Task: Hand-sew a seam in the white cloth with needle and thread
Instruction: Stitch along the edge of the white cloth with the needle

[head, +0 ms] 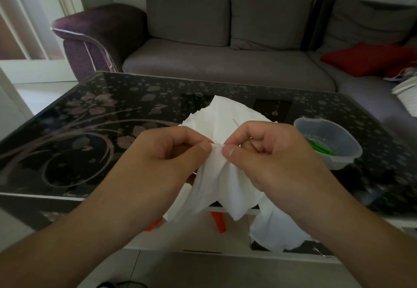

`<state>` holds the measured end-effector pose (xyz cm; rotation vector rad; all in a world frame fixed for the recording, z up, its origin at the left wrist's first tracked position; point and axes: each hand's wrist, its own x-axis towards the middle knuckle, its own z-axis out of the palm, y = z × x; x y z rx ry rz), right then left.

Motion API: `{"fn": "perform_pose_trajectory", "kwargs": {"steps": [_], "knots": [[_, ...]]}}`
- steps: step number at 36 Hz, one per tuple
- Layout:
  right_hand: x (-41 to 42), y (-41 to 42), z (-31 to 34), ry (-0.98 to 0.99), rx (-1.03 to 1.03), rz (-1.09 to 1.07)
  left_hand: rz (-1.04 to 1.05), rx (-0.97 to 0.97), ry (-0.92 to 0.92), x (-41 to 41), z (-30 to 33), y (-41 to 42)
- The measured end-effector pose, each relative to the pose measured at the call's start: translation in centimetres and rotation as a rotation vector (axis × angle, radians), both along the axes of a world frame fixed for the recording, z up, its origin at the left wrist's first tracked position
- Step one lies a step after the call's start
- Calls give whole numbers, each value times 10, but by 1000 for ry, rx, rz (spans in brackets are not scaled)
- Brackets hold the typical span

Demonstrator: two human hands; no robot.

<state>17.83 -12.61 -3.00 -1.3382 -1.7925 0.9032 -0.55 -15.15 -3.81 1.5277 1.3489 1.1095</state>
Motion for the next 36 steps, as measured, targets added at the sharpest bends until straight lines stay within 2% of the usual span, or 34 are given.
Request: {"fn": "perform_pose_trajectory", "kwargs": {"steps": [4, 9, 16, 19, 21, 26, 32, 36], "knots": [[-1, -1, -1, -15, 50, 26, -52, -8, -14, 0, 1, -2], [-1, -2, 1, -18, 43, 34, -13, 5, 58, 0, -1, 0], [3, 4, 10, 104, -190, -31, 27, -36, 1, 2, 2, -2], [5, 5, 14, 218, -275, -6, 41, -41, -18, 2, 3, -2], [7, 0, 16, 254, -252, 19, 46, -43, -20, 2, 3, -2], [9, -9, 15, 54, -99, 44, 47, -37, -33, 2, 3, -2], [5, -11, 11, -60, 97, 65, 38, -20, -46, -1, 3, -1], [5, -11, 9, -80, 135, 62, 28, -28, -58, -1, 2, -1]]}}
